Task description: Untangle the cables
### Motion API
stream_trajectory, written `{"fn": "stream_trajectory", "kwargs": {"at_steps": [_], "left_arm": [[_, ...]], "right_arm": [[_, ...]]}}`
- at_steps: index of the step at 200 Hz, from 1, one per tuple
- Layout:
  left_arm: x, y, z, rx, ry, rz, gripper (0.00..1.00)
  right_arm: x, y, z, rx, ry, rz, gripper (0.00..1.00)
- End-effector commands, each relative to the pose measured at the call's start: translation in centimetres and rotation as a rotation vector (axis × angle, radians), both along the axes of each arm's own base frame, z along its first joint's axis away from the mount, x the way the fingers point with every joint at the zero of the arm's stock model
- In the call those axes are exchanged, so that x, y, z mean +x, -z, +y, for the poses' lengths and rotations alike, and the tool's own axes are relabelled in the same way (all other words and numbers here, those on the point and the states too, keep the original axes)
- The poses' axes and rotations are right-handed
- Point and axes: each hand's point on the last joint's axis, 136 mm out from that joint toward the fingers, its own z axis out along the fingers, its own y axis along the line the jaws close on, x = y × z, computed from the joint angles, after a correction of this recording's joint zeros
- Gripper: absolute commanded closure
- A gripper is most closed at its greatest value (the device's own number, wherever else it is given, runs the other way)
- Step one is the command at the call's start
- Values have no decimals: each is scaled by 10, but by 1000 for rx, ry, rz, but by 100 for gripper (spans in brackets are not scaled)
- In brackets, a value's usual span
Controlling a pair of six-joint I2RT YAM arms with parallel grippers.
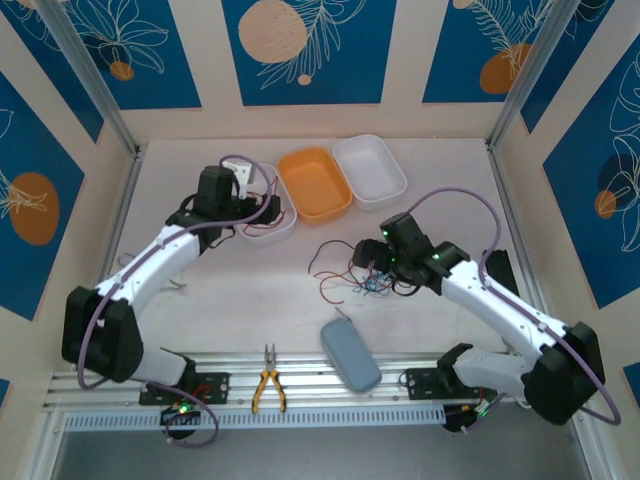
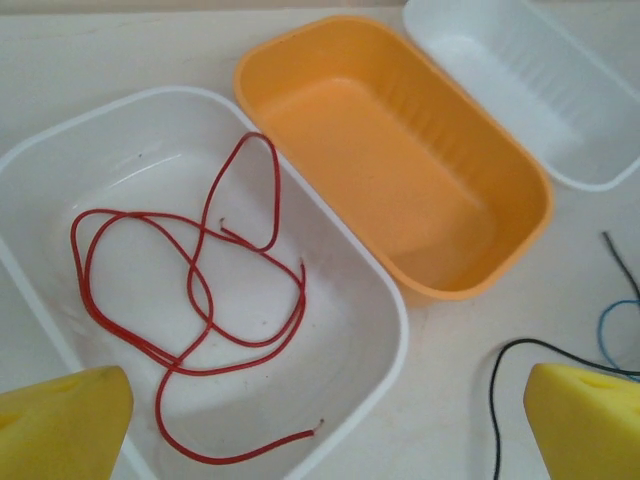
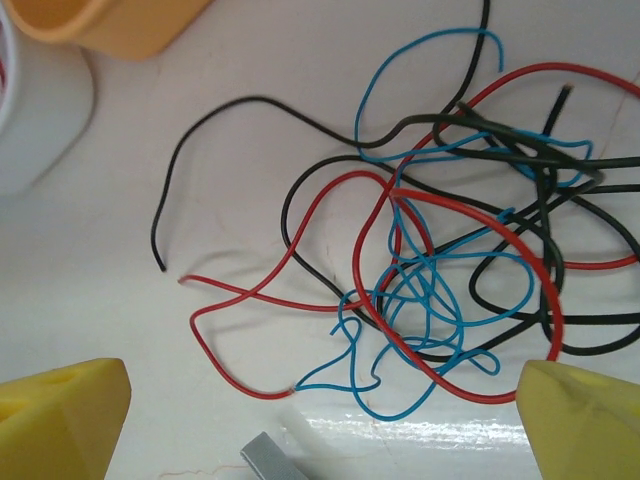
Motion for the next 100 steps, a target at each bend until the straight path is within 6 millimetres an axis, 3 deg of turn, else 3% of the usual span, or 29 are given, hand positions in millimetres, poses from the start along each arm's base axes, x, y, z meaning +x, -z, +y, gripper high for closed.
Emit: {"fn": "stream_trajectory", "kwargs": {"at_steps": [1, 29, 70, 100], "left_arm": [[-10, -16, -1, -103, 2, -84, 0], [-30, -16, 6, -159, -19, -145, 0], [-58, -6, 18, -219, -44, -177, 0], [-75, 3, 16, -325, -42, -171, 0]], "right_arm": [[3, 0, 6, -72, -13, 16, 1], [8, 5, 21, -127, -53, 46, 1], [18, 6, 28, -179, -82, 67, 0], [24, 3, 23, -179, -98, 55, 10]]}}
